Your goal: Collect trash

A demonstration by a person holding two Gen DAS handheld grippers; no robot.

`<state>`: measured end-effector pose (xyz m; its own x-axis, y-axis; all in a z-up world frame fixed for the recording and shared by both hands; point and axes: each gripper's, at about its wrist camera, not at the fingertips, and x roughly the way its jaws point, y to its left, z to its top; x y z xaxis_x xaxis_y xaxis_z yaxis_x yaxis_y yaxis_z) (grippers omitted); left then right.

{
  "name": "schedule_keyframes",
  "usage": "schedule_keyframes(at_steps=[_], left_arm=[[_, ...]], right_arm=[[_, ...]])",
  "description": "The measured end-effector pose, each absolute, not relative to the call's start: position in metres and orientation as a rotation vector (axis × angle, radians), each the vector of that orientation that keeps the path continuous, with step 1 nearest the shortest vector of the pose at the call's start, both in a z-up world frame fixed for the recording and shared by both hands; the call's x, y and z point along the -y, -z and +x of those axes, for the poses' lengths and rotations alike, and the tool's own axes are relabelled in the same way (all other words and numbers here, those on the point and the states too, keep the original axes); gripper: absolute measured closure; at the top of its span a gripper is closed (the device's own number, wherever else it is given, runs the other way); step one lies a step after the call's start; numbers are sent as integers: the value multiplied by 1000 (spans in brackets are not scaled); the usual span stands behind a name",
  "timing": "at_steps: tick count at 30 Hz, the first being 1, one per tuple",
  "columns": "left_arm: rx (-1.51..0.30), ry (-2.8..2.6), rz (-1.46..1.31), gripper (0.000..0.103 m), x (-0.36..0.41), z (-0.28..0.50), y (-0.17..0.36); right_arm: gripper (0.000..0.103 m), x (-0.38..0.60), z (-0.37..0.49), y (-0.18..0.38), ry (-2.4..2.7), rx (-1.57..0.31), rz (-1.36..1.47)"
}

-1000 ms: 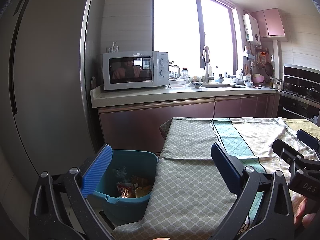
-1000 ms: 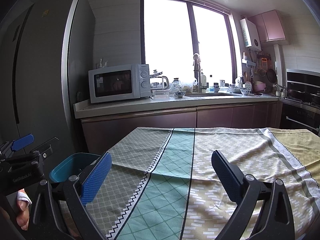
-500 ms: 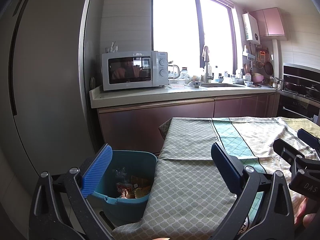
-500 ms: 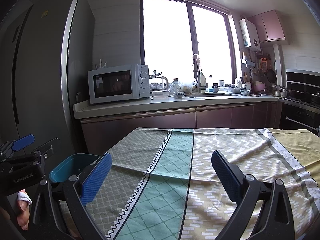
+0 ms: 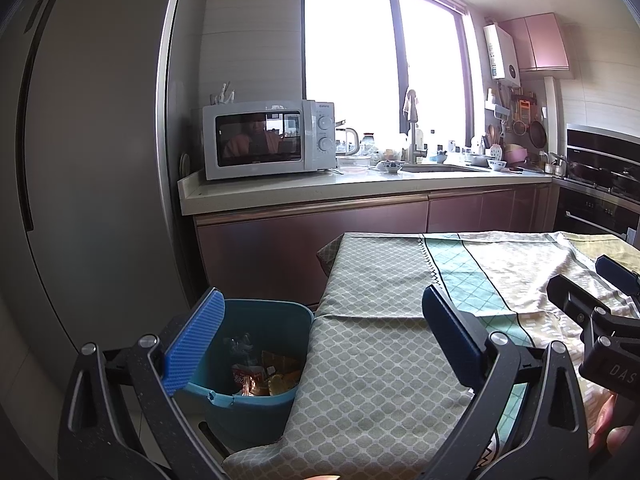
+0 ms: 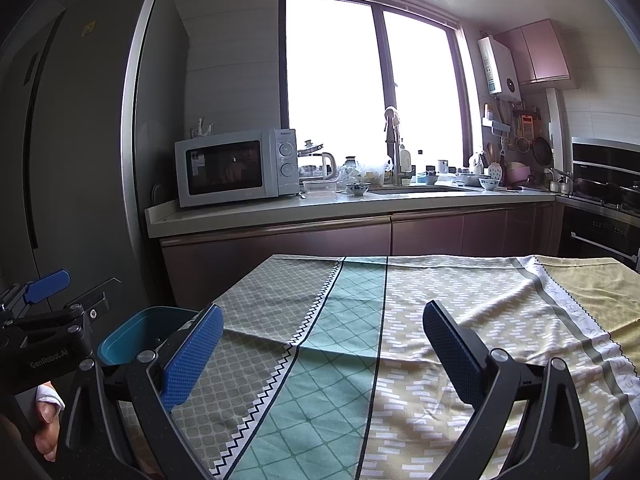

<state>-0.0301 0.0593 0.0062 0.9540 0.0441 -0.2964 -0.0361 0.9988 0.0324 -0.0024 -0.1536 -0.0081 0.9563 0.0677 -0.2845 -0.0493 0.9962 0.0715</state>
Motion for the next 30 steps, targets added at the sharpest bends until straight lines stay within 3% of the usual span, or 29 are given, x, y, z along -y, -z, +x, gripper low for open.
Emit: schedule_keyframes(at_steps=[30], left_arm=[[-309,-45,33,6,-58,-31,-7]], right_arm=[[6,157,-2,10,-57,-289,67]])
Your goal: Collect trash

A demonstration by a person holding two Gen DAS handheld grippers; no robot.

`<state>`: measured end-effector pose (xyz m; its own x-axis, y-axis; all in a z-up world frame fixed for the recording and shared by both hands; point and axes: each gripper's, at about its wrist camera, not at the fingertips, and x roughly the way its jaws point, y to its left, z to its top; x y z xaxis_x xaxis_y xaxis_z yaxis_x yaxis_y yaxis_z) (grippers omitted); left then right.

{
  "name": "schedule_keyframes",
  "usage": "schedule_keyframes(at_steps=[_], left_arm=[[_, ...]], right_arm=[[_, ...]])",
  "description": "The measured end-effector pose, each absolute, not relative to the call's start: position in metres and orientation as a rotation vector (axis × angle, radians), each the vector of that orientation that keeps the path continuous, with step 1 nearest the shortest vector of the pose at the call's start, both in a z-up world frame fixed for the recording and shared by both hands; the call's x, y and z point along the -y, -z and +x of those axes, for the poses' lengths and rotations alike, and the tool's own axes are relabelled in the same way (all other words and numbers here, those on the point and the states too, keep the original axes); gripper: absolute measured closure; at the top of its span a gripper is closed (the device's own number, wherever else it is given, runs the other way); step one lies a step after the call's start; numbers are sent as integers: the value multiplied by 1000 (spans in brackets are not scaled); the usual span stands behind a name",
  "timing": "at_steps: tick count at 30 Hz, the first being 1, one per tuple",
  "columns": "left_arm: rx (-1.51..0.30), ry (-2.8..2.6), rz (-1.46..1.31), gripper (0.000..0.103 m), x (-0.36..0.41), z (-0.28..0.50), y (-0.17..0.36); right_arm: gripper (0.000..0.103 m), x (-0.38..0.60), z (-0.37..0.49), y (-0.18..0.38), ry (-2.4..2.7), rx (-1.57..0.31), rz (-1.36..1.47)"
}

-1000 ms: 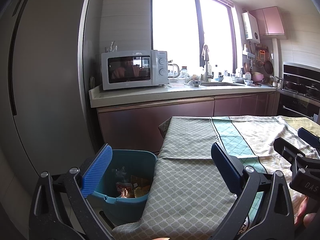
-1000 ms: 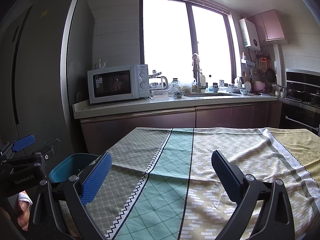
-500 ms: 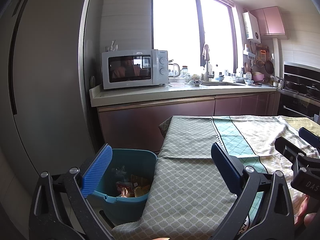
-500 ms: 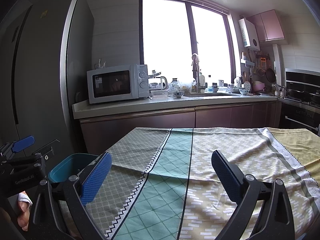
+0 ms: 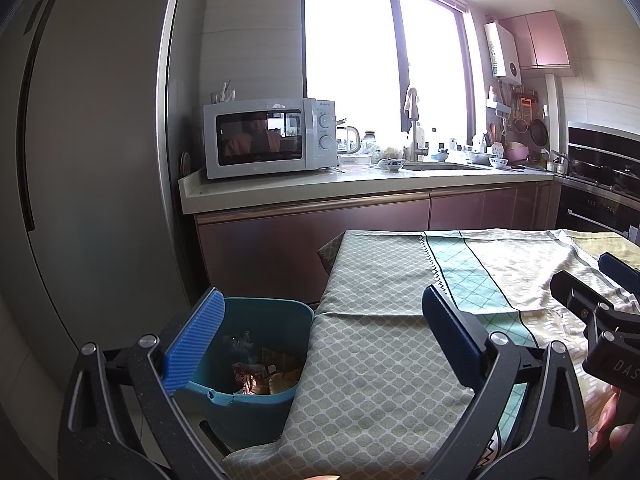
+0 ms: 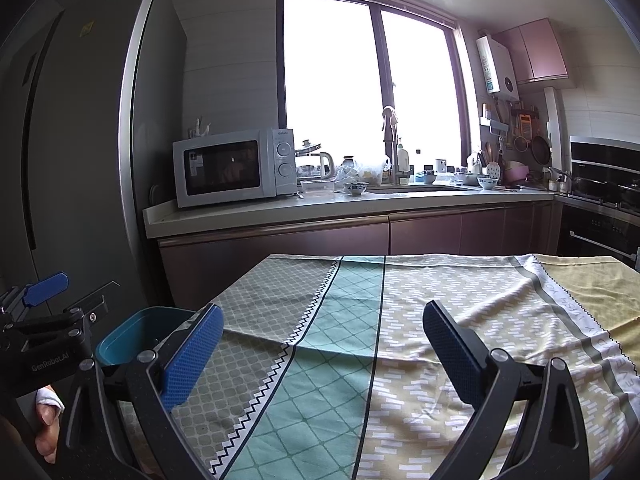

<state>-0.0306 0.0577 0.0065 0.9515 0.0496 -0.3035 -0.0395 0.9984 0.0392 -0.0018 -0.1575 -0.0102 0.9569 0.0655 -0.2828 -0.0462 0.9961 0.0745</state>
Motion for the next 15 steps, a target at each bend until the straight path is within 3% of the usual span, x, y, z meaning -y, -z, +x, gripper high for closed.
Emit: schedule_keyframes(at_steps=[15], left_arm=[[-315,-49,34,6,-58,-29,-7]], right_arm=[[6,157,1,13,-53,-295,71]])
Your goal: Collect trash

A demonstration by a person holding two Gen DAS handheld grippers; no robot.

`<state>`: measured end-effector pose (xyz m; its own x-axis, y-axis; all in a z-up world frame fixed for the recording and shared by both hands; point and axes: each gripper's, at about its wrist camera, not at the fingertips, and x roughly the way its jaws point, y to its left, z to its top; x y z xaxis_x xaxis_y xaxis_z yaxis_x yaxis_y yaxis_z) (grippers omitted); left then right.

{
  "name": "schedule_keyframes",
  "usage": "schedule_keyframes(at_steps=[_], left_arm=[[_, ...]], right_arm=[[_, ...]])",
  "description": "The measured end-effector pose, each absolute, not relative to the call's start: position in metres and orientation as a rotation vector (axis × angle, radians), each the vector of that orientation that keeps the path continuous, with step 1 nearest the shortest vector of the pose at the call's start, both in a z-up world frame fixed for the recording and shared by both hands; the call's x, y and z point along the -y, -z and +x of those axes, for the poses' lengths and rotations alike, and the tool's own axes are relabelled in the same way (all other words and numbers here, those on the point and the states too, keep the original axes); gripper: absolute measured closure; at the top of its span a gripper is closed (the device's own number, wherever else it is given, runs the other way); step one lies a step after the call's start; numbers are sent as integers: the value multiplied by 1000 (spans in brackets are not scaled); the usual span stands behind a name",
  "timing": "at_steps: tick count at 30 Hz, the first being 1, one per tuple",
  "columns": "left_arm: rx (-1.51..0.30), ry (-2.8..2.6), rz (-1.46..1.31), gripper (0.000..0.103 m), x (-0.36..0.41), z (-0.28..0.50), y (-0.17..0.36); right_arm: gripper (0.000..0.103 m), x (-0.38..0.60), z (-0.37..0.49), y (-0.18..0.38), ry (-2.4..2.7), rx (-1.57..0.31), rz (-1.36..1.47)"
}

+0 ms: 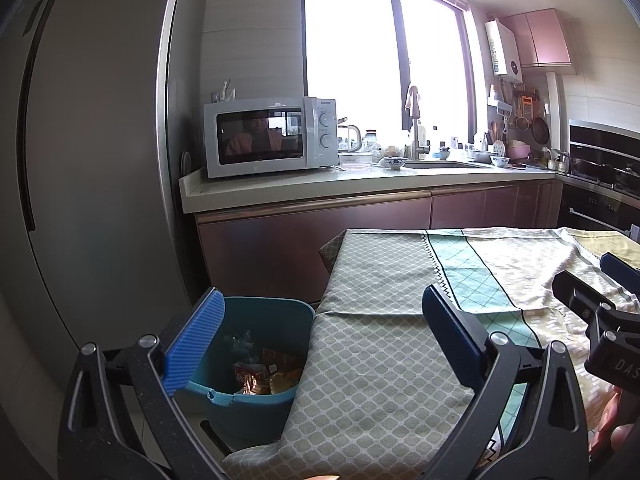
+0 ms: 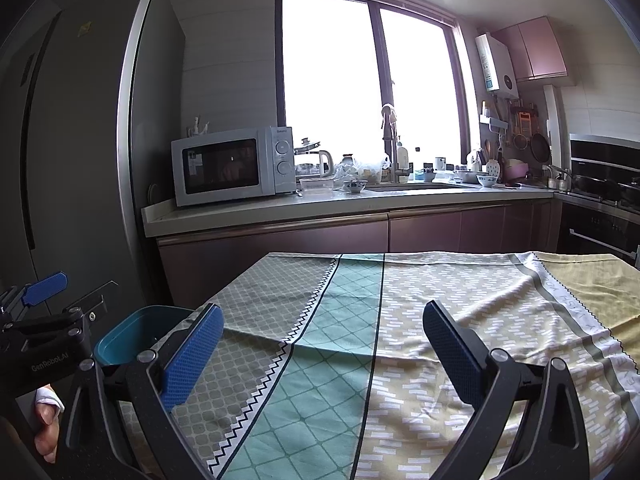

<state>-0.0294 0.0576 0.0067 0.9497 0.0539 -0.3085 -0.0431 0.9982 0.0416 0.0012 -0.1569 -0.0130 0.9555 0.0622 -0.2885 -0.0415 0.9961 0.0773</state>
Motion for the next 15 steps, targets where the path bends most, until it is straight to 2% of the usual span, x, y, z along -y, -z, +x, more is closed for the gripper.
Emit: schedule_keyframes(at_steps=[15], left_arm=[[-340,-31,44,5,-52,-18,-2]], right_arm=[[6,160,4,15,-45,-310,80]])
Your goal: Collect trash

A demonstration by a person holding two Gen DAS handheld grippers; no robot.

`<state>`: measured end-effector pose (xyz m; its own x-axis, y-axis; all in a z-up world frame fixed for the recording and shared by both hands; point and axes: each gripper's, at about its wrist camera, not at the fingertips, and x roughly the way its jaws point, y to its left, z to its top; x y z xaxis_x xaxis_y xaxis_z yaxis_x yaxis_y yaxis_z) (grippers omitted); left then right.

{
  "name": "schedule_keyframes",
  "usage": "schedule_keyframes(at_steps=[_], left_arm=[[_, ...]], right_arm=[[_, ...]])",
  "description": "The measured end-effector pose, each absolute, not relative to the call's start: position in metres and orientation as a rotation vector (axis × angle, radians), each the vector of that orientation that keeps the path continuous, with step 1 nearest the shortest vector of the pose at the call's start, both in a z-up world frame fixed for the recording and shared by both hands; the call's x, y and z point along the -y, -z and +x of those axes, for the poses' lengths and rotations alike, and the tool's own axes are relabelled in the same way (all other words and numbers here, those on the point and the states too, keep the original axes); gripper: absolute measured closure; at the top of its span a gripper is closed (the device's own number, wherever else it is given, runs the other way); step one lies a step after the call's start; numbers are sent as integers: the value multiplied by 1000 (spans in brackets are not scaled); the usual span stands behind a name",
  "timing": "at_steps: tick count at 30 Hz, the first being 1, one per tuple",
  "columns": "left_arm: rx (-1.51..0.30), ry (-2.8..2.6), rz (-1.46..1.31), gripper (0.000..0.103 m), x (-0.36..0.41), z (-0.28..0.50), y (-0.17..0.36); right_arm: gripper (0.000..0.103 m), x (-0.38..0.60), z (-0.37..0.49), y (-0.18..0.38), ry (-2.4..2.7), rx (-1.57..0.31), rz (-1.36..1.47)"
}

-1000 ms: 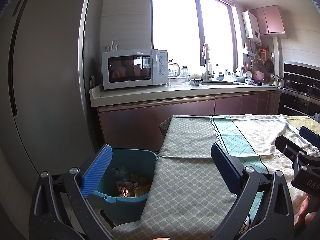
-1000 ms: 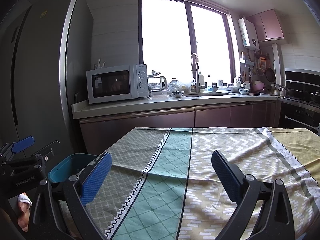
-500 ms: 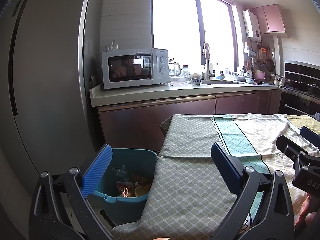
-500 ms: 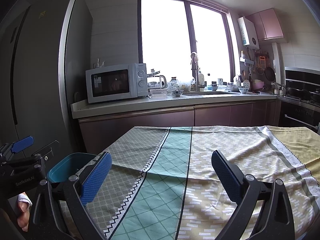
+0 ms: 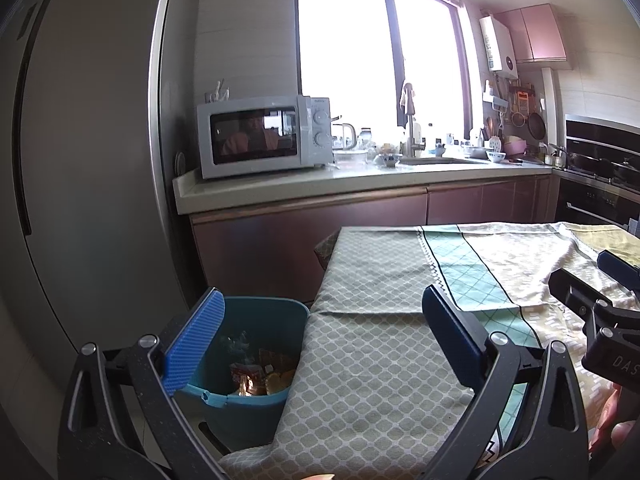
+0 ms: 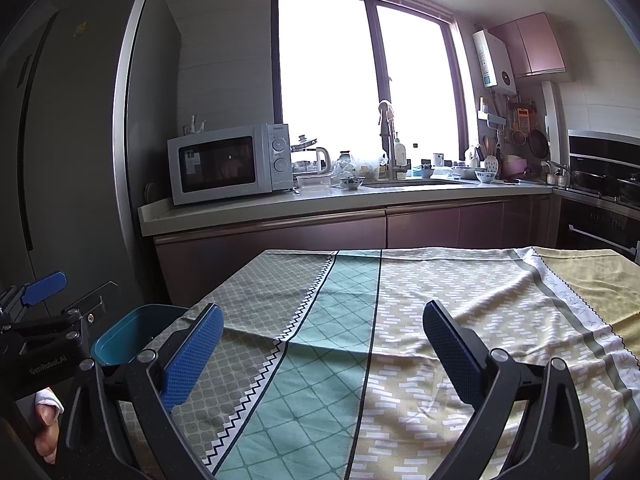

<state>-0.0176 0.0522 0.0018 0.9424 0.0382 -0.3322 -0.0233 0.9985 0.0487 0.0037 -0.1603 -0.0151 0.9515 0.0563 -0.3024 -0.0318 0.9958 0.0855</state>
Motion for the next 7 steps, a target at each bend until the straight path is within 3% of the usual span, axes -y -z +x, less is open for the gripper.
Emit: schedule_keyframes(at_steps=[7], left_arm=[[-498,38,-9,5,-51,26,10]], right_arm=[[6,181,16,19,-35,-358,82]])
